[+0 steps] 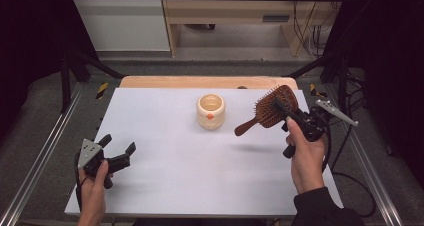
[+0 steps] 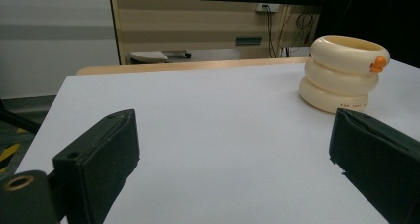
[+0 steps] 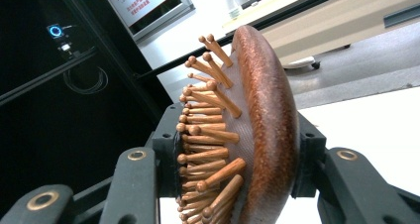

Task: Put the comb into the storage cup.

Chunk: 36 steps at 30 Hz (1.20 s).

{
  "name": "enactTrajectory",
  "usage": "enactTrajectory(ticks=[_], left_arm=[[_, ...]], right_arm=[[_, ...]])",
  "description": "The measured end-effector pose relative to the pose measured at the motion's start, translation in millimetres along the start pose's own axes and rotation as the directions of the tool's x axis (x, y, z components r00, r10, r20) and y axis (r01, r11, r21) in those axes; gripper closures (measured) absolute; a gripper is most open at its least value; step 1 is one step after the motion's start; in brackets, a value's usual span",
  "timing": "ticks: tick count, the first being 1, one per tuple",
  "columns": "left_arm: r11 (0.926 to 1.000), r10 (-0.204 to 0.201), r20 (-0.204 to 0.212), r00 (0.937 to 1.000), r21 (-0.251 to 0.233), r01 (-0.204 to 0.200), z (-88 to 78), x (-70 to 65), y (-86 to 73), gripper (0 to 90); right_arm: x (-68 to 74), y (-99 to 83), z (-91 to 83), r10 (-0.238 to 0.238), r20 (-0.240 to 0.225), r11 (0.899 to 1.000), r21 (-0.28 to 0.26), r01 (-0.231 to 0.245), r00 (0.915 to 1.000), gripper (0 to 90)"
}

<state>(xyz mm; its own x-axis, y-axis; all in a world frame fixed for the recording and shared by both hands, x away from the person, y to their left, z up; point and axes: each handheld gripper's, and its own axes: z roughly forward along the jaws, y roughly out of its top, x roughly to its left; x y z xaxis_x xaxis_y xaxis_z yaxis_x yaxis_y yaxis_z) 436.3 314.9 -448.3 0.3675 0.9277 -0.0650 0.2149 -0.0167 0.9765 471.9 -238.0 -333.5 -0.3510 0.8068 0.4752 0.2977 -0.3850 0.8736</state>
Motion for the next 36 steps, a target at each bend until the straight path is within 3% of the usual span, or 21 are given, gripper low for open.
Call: enactTrajectory(ticks=[16, 31, 36], left_arm=[[1.0, 0.006, 0.008, 0.9999, 0.005, -0.007, 2.5, -0.4, 0.5, 5.6], [0.9999, -0.008, -0.003, 1.0, 0.015, 0.008, 0.3, 3.0, -2.3, 5.3], [0.9999, -0.007, -0.003, 1.0, 0.016, 0.007, 0.8, 2.1, -2.6, 5.3]], right_arm=[[5.3, 12.1, 6.5, -0.014, 0.016, 1.0, -0.016, 0.014, 0.9998, 52.2], [5.2, 30.4, 28.3, -0.078, 0.006, 0.997, -0.009, 0.078, 0.9969, 52.1], [5.1, 36.9, 37.8, -0.073, 0.008, 0.997, -0.016, 0.073, 0.9973, 52.1]])
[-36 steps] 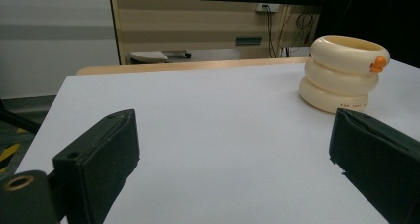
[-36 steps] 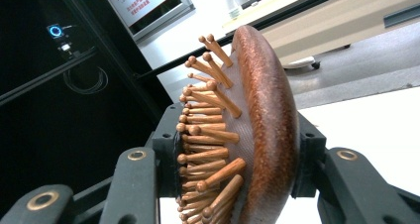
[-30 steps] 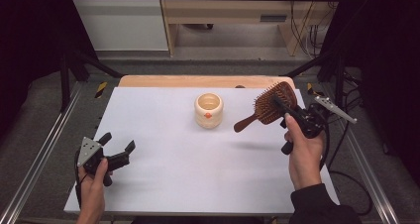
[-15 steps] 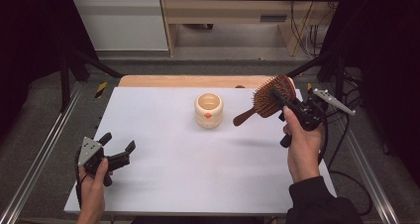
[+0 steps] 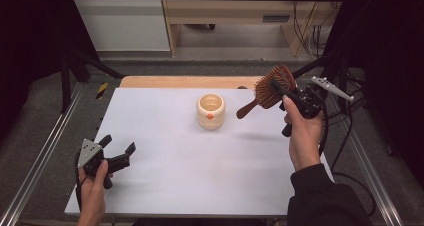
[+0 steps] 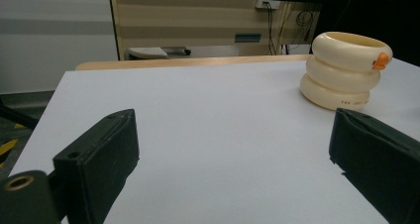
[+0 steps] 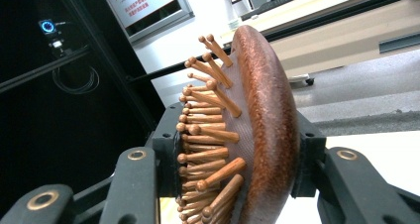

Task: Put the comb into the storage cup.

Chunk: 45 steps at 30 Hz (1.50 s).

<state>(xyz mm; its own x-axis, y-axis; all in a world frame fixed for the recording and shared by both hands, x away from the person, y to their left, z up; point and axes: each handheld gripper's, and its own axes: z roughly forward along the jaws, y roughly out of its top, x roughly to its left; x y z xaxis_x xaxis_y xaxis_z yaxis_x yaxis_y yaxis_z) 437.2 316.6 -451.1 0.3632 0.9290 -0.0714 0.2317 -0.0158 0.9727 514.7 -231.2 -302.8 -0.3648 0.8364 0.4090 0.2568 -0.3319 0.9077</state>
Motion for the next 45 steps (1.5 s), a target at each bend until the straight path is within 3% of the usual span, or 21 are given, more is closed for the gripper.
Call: enactTrajectory(ticks=[6, 17, 29, 45], left_arm=[[1.0, 0.003, 0.001, 1.0, 0.002, -0.003, -0.8, 0.0, -0.3, 5.3], [0.9997, -0.018, -0.009, 0.9998, 0.014, 0.018, -0.3, 6.2, -1.4, 5.3], [0.9997, -0.019, -0.004, 0.9998, 0.016, 0.019, 1.1, 6.2, -1.5, 5.3], [0.9997, -0.006, 0.012, 0.9999, 0.024, 0.006, 3.0, 3.6, -1.5, 5.5]], right_arm=[[5.2, 9.5, 12.5, 0.013, -0.01, 1.0, -0.023, -0.013, 0.9999, 52.1], [16.3, 23.2, 25.6, -0.032, 0.025, 0.999, -0.015, 0.033, 0.9992, 52.1], [27.0, 35.7, 29.9, -0.068, 0.016, 0.997, -0.028, 0.069, 0.9975, 52.0], [38.2, 52.0, 30.6, -0.067, 0.004, 0.996, -0.062, 0.067, 0.9977, 52.1]])
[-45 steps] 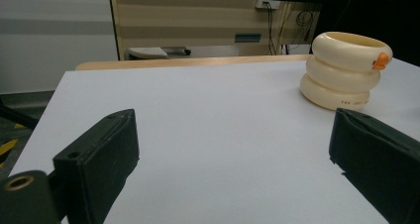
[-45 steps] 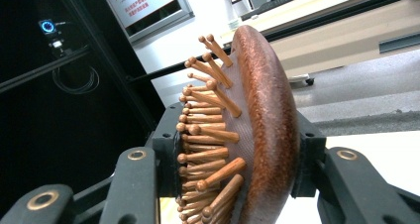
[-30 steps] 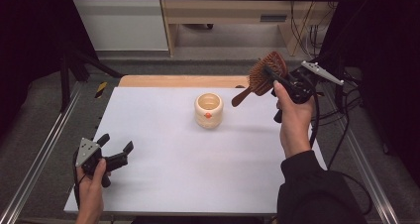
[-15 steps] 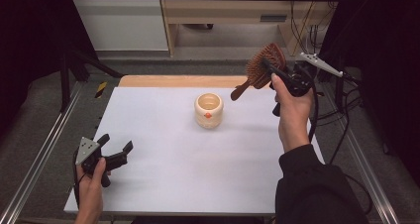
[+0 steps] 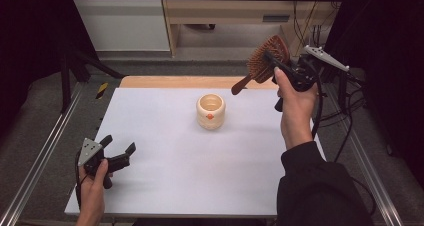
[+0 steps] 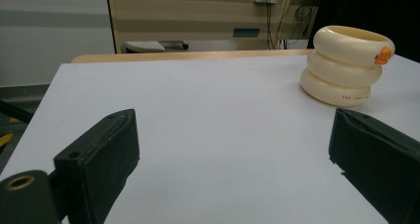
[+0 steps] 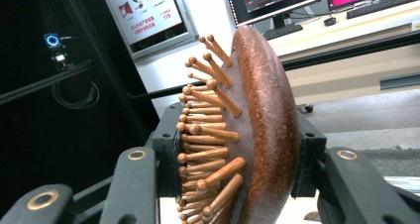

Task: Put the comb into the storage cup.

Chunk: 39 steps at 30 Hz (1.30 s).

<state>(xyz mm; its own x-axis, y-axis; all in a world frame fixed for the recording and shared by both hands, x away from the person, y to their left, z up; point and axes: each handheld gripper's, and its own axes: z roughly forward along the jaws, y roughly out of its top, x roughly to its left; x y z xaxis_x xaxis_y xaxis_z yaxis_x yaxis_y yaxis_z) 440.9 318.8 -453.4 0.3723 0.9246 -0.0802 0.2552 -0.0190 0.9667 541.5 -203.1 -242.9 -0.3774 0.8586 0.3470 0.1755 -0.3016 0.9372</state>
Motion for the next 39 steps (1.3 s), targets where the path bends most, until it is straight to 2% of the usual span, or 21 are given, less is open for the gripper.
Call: enactTrajectory(ticks=[7, 14, 39], left_arm=[[1.0, 0.001, 0.004, 1.0, -0.003, -0.001, -0.4, -0.9, 0.2, 5.6], [1.0, 0.001, 0.007, 1.0, -0.004, -0.001, -0.3, -0.9, 0.4, 5.7], [1.0, 0.002, 0.01, 0.9999, -0.003, -0.001, -0.1, -1.1, 0.2, 5.7]], right_arm=[[4.7, 1.4, 6.0, 0.016, -0.013, 1.0, -0.004, -0.016, 0.9998, 52.1], [13.9, 2.5, 10.5, 0.012, -0.03, 1.0, -0.005, -0.012, 0.9995, 52.1], [32.8, -0.4, 22.5, 0.003, -0.068, 1.0, 0.009, -0.003, 0.9977, 52.3]])
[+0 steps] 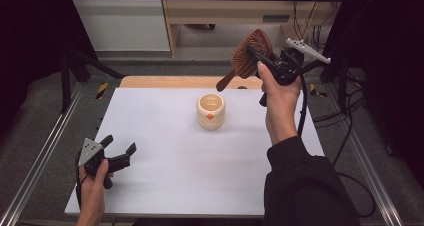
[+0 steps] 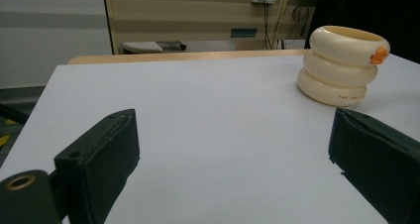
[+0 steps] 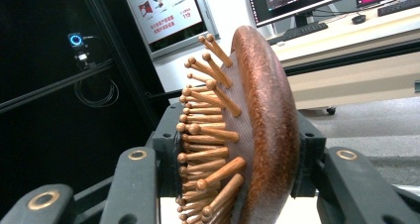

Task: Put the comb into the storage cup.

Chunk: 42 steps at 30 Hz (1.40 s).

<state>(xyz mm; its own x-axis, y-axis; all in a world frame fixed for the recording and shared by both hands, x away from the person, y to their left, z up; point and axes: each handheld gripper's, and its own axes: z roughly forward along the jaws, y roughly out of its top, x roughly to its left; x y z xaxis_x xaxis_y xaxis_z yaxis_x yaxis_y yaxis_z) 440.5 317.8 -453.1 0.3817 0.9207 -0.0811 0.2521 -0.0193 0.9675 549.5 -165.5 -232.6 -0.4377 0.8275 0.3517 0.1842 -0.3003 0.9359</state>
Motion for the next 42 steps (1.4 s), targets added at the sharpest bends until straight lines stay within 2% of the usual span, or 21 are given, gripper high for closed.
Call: enactTrajectory(ticks=[16, 42], left_arm=[[1.0, 0.0, 0.0, 1.0, -0.001, 0.0, -0.4, 0.1, 0.2, 5.7], [1.0, -0.002, 0.002, 1.0, -0.002, 0.002, -0.3, 0.4, 0.3, 5.7]], right_arm=[[9.3, -6.0, 8.0, -0.012, -0.039, 0.999, 0.035, 0.013, 0.9992, 52.3], [14.3, -11.6, 13.7, -0.02, -0.056, 0.998, 0.063, 0.024, 0.9982, 52.2]])
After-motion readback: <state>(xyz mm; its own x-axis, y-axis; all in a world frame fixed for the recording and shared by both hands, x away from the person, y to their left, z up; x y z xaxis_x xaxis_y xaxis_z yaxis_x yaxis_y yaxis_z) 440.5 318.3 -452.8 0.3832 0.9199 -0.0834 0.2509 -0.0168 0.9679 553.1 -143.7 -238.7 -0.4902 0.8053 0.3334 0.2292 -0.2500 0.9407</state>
